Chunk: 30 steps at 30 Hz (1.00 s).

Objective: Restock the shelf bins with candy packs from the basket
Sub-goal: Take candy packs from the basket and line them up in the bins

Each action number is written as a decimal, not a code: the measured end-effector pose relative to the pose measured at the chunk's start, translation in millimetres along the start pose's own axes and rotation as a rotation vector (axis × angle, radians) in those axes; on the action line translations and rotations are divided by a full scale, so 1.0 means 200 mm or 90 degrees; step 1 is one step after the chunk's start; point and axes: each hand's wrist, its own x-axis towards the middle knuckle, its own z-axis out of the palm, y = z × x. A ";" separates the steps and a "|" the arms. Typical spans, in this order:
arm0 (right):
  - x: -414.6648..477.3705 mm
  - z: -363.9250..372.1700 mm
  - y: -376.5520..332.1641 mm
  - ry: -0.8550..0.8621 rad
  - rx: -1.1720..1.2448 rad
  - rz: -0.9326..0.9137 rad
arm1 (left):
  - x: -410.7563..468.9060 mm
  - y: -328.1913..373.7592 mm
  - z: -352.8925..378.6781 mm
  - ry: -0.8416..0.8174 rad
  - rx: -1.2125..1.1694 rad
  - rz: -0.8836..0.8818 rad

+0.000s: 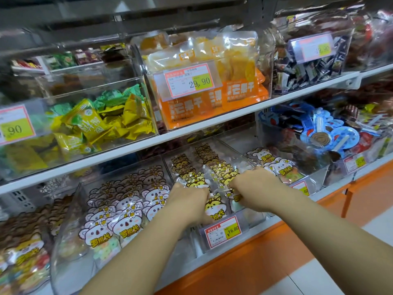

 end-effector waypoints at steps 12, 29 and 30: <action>0.11 0.07 0.05 -0.152 0.161 0.023 | 0.05 0.05 0.01 0.002 0.048 -0.001; 0.00 0.11 0.03 -0.273 0.292 0.058 | -0.03 0.07 0.04 0.076 0.030 -0.047; -0.03 0.13 0.02 -0.248 0.292 0.071 | -0.04 0.06 0.03 0.069 0.047 -0.038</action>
